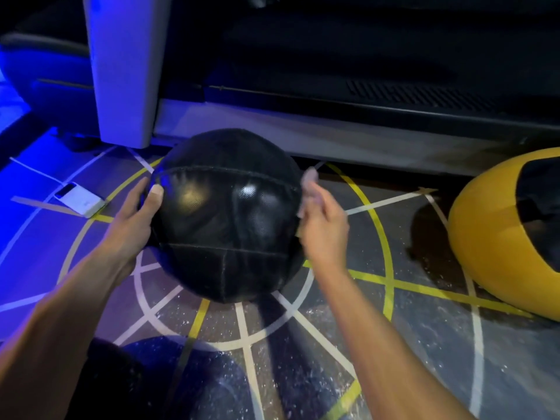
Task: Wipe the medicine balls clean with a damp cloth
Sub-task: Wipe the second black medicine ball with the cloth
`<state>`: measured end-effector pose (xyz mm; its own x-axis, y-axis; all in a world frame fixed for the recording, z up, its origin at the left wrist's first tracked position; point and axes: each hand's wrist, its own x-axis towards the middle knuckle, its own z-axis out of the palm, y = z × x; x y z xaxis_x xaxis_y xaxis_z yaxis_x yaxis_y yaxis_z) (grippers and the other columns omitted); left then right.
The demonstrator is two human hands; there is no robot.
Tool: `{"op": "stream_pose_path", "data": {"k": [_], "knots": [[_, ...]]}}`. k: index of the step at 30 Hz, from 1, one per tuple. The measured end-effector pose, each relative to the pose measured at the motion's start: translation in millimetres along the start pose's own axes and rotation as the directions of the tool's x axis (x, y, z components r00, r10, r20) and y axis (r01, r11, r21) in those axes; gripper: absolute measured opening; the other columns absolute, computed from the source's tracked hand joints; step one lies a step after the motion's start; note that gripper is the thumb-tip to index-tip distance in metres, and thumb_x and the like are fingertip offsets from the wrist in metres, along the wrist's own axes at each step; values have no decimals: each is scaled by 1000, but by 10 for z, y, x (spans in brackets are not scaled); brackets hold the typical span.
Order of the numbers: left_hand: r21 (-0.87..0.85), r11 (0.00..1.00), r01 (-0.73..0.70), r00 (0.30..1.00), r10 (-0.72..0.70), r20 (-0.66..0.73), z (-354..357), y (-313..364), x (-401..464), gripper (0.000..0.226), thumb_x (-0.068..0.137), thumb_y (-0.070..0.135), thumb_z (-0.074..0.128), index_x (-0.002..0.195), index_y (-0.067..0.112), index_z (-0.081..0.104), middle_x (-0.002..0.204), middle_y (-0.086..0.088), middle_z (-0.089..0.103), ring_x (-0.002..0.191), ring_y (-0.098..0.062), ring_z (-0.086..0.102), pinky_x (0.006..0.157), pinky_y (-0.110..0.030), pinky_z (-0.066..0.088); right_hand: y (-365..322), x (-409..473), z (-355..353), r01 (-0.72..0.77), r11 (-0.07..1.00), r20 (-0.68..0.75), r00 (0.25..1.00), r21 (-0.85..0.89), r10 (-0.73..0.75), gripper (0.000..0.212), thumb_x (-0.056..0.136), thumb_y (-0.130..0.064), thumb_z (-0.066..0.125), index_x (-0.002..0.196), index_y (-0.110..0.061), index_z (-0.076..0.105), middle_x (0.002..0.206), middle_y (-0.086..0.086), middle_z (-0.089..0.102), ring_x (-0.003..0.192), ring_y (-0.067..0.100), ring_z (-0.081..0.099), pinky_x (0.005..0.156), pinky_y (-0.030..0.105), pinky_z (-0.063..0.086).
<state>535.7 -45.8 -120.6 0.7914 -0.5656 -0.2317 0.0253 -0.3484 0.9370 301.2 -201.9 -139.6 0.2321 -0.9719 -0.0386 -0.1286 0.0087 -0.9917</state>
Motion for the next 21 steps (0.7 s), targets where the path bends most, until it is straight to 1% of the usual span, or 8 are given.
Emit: {"op": "stream_pose_path", "data": {"k": [2,4,6,8,10,13,17,21], "knots": [[-20,1000,-8,1000,8,27,-57,-15,56,73,82,68,58,150,45,45,139,13,62,123,-11,60,86,-38,53,-220,-114,89,393,917,227,901,-71,-369,38,106,-14,48,139,-25,62,148,-14,53,139,4,48,117,23,36],[-20,1000,-9,997,10,77,-70,6,26,70,84,64,57,151,45,44,138,16,63,120,-8,60,92,-42,53,-123,-97,36,424,902,224,890,-80,-398,38,107,-12,48,142,-22,60,150,-8,54,140,4,47,115,21,37],[6,1000,10,994,-10,106,-159,18,-3,62,89,62,56,149,50,44,141,15,61,127,-12,58,98,-49,52,255,94,-108,57,977,99,994,-205,-37,34,104,-10,47,120,-27,72,123,3,71,116,19,64,93,27,49],[44,998,43,986,-50,157,-232,17,-32,54,92,59,56,144,58,45,144,16,59,133,-16,55,100,-51,49,605,167,-304,-326,922,33,940,-210,339,28,96,-15,47,83,-26,69,85,5,69,87,31,64,74,37,50],[63,998,25,989,-34,142,-270,92,-67,40,99,48,57,135,66,50,139,26,59,130,-9,55,104,-47,46,807,190,-307,-428,900,49,900,-78,432,22,94,-18,48,87,-15,68,81,3,66,82,26,64,76,38,53],[47,993,-108,994,107,13,-220,370,-98,50,99,18,64,134,52,56,109,17,73,85,7,66,80,-18,52,614,63,-136,-276,957,-19,961,-92,275,27,99,-6,47,72,-9,49,62,-10,47,63,10,42,63,34,31],[376,885,-274,962,257,95,-5,640,-141,71,71,81,67,137,59,52,151,3,50,138,-11,50,118,-38,37,323,-421,7,45,960,21,999,-275,-41,33,104,-11,45,73,-20,40,63,-5,47,57,8,43,55,25,29],[512,811,-284,957,272,100,-164,471,-263,89,55,91,66,136,57,47,149,6,46,137,-11,43,119,-37,33,299,-643,-49,335,928,320,908,-165,-271,22,107,-14,47,92,-28,57,83,-21,57,72,-1,56,63,10,38]]}}
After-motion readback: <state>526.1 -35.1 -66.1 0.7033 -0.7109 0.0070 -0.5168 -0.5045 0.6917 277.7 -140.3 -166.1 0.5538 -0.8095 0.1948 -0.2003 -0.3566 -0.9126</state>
